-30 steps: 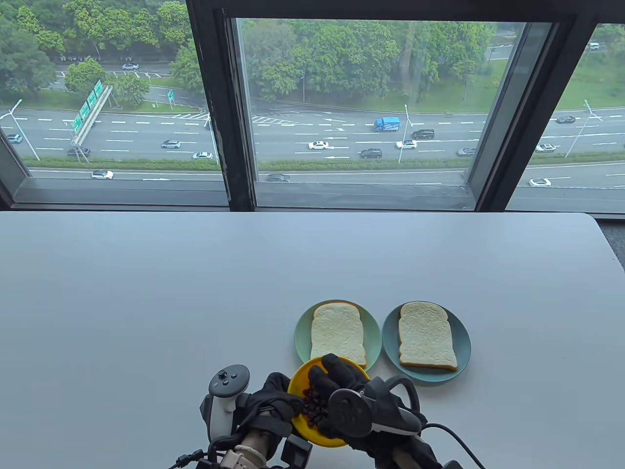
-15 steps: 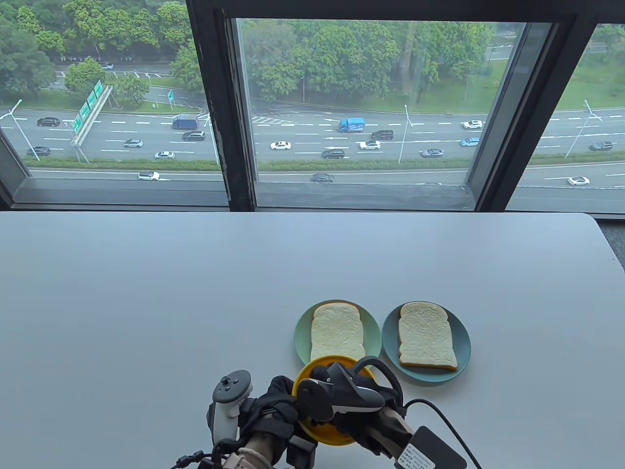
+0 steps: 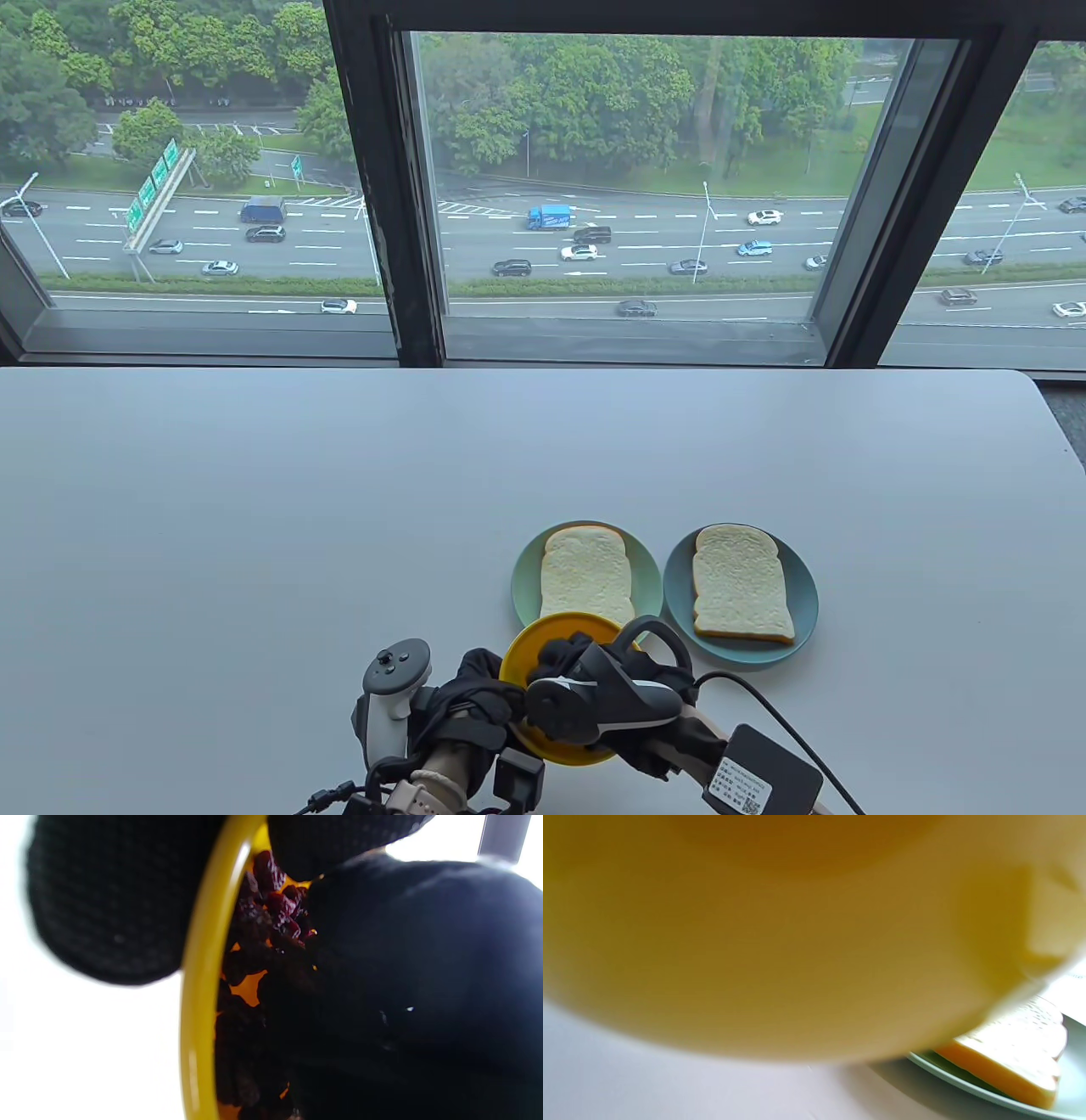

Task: Sprinkle cranberries onto toast

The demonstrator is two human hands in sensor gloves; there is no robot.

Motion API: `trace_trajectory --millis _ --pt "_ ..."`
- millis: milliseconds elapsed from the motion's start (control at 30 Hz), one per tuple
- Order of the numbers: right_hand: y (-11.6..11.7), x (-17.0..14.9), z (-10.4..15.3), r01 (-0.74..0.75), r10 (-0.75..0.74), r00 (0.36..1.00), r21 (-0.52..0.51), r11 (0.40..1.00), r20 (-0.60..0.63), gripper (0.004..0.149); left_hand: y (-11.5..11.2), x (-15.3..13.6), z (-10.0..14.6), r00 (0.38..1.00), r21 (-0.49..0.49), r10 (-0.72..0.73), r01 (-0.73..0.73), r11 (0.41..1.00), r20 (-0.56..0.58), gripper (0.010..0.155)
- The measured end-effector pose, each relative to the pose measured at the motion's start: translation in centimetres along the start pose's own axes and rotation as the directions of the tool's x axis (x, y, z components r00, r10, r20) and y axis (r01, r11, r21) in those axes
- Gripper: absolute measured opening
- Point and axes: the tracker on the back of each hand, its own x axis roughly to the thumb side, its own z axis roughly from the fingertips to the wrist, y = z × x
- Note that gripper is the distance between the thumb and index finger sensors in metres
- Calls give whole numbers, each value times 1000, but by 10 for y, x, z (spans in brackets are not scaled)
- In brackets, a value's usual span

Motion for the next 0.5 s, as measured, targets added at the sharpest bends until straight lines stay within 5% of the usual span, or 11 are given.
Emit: trace_trajectory --millis 500 --pt "-11 -27 -13 349 -348 937 -1 937 -34 48 11 -1 -2 1000 -5 -6 6 1000 -17 45"
